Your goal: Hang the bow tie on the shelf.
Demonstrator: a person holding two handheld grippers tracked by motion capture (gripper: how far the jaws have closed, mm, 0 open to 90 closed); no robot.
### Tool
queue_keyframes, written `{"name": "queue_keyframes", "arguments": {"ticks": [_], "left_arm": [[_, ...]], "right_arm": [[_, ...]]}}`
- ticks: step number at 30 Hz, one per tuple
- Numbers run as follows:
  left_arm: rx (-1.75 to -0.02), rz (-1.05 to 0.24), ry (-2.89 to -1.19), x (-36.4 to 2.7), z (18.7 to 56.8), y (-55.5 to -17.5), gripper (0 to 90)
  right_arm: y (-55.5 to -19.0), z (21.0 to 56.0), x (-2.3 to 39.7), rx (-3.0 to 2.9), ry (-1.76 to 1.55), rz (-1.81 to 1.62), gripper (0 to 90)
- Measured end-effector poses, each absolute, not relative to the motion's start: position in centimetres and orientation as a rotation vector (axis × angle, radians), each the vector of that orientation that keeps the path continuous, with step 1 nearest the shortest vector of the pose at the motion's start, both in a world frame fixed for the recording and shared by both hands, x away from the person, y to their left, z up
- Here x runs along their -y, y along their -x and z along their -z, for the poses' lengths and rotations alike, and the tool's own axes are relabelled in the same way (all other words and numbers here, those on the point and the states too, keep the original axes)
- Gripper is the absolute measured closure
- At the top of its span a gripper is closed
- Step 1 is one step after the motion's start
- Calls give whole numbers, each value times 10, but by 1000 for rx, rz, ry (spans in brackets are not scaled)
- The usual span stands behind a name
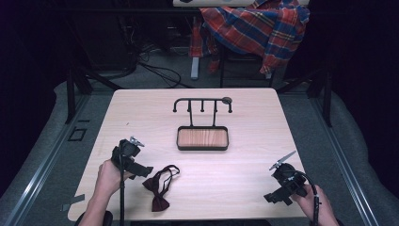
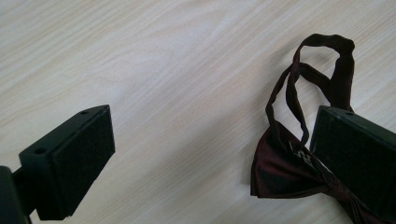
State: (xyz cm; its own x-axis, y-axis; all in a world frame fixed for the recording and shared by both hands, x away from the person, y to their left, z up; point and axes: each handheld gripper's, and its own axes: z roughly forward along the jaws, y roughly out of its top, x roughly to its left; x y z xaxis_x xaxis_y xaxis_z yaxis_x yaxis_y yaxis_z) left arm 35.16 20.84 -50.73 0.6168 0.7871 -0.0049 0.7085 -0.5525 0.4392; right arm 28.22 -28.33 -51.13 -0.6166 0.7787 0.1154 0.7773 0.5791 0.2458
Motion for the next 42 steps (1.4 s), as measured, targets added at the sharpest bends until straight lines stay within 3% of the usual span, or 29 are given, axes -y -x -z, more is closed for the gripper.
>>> {"name": "queue_keyframes", "arguments": {"ticks": [16,22,33,42], "left_arm": [[-1162,-289,-2388,-202,506,-352,0],[-1142,-202,-2439,-199,513,-355,3],[-1090,-195,-2459,-187,522,-364,4],[-1021,-233,-2525,-167,525,-363,161]], "right_arm": [[-282,512,283,-2772,-1381,-450,155],[-284,512,283,-2791,-1374,-416,156],[-284,513,281,-2797,-1374,-438,155],[-284,512,282,-2800,-1373,-414,156]]}}
